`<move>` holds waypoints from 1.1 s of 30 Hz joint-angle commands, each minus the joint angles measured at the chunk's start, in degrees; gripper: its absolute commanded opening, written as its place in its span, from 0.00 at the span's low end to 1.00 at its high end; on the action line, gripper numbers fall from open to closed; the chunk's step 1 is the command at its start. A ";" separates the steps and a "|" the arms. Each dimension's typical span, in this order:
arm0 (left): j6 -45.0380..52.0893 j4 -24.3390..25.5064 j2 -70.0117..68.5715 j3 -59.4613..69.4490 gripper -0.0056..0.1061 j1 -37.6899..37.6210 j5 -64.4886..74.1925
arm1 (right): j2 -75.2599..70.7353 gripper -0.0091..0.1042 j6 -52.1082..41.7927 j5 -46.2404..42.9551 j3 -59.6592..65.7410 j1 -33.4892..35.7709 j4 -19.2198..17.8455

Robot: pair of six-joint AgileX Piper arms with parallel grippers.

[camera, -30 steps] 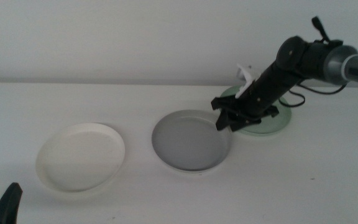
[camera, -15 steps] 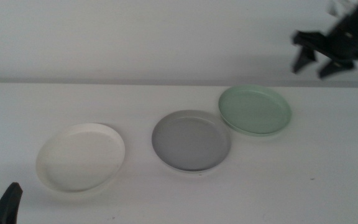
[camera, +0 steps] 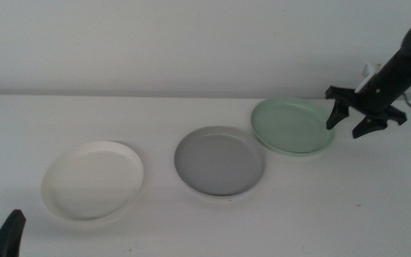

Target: Stack the three bowls on top of each other.

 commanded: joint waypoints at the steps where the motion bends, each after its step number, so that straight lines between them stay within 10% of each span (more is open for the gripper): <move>1: -0.19 -0.32 -2.38 2.40 0.89 0.18 -1.00 | 0.71 0.60 0.12 -1.96 -0.01 0.71 0.16; 7: -0.19 -0.32 -2.38 2.40 0.89 0.18 -1.00 | 3.32 0.45 0.12 -4.49 -0.01 2.01 -0.71; 14: -0.19 -0.32 -2.38 2.40 0.89 0.18 -1.00 | 4.99 0.06 0.37 -5.36 -0.01 2.11 -0.48; 33: -0.19 -0.32 -2.38 2.40 0.89 0.18 -1.00 | -21.74 0.06 -9.35 -1.59 10.42 -0.95 10.00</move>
